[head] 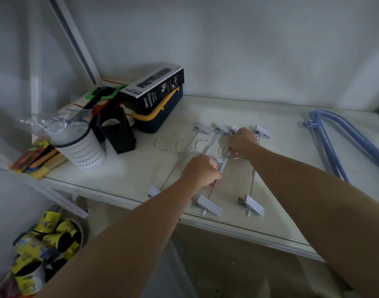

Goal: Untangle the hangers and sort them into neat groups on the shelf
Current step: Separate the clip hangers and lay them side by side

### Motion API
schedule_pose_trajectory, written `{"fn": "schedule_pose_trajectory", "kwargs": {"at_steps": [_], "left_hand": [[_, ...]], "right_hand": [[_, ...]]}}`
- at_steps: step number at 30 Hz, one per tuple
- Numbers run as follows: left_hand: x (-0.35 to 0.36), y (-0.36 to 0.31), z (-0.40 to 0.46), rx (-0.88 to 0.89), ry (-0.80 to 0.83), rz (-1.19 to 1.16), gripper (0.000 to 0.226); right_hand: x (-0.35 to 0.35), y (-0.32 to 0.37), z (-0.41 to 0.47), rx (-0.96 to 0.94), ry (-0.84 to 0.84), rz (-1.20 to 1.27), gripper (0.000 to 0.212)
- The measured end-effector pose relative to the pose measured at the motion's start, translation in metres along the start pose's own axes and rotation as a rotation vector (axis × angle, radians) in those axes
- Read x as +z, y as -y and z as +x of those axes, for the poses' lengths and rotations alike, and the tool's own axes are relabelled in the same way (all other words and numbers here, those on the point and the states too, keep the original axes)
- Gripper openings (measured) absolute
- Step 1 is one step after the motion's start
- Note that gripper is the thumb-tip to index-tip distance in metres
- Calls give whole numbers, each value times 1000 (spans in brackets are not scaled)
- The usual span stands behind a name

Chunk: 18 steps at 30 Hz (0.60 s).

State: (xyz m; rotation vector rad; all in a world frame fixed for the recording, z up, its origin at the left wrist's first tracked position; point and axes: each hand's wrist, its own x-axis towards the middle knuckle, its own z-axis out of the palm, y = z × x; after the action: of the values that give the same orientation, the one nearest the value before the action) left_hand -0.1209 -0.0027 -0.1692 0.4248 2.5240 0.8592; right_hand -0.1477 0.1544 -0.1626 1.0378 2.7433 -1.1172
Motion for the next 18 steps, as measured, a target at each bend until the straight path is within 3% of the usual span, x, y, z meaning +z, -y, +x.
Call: {"fn": "schedule_pose_trajectory", "kwargs": {"at_steps": [8,18], "left_hand": [[2,-6,-13,33,67,5,7],[6,-8,-16,-2,71,7,16]], "right_hand": [[-5,-10,-12,17,-7,72,35],[-4,-21,-13,31,13,-2,21]]}}
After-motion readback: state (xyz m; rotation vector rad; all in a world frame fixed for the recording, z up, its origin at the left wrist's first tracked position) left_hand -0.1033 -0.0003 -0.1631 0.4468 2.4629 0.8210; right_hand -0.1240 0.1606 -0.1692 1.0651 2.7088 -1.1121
